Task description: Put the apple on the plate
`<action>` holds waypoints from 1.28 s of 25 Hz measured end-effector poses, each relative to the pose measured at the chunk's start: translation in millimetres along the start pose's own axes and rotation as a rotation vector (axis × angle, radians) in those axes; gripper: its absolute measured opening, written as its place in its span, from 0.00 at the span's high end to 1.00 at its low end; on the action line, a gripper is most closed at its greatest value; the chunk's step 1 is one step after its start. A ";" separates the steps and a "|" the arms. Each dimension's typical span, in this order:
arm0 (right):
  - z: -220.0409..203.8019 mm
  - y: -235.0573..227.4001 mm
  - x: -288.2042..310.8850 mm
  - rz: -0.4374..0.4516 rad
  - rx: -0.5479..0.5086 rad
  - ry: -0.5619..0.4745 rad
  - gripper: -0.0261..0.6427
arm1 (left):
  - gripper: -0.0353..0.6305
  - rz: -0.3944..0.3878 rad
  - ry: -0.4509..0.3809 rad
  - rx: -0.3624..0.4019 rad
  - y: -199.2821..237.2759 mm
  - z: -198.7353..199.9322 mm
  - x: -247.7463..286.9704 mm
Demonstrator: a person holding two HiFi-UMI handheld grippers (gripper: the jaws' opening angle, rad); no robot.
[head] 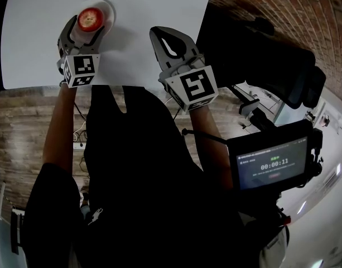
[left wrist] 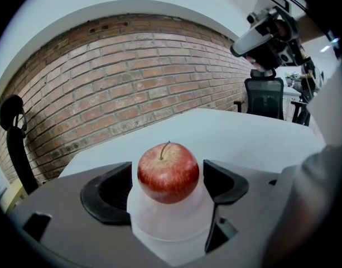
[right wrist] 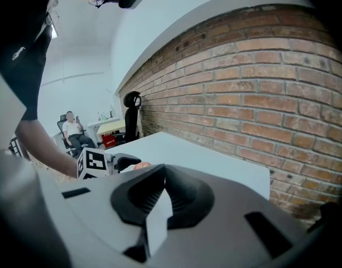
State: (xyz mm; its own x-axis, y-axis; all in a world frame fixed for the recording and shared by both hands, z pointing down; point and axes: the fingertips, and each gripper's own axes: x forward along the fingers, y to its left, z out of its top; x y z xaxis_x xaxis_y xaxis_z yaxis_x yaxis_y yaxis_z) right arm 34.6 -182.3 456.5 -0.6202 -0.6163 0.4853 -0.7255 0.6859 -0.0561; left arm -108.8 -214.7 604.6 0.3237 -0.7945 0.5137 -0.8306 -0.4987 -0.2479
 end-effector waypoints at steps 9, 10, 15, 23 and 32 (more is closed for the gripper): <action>26.2 11.7 -21.0 0.002 -0.004 -0.064 0.95 | 0.36 0.026 -0.002 0.011 1.9 23.1 -42.6; 28.6 12.5 -22.3 0.001 -0.005 -0.071 0.95 | 0.36 0.030 -0.002 0.010 3.0 24.7 -45.9; 33.4 8.7 -25.5 -0.018 -0.009 -0.096 0.95 | 0.36 0.030 -0.016 -0.004 6.4 34.8 -48.2; 40.9 8.7 -29.1 -0.030 -0.015 -0.142 0.95 | 0.37 0.008 -0.041 -0.008 3.6 47.3 -47.8; 71.7 32.3 -52.6 -0.040 -0.019 -0.188 0.95 | 0.40 -0.010 -0.025 -0.002 7.7 56.6 -96.2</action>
State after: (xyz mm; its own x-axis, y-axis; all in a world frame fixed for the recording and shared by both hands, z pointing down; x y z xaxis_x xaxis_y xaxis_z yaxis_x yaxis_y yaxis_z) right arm 22.5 -155.5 366.6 -0.6367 -0.7038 0.3150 -0.7464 0.6651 -0.0226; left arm -120.7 -161.7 506.8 0.3432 -0.7983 0.4950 -0.8283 -0.5057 -0.2412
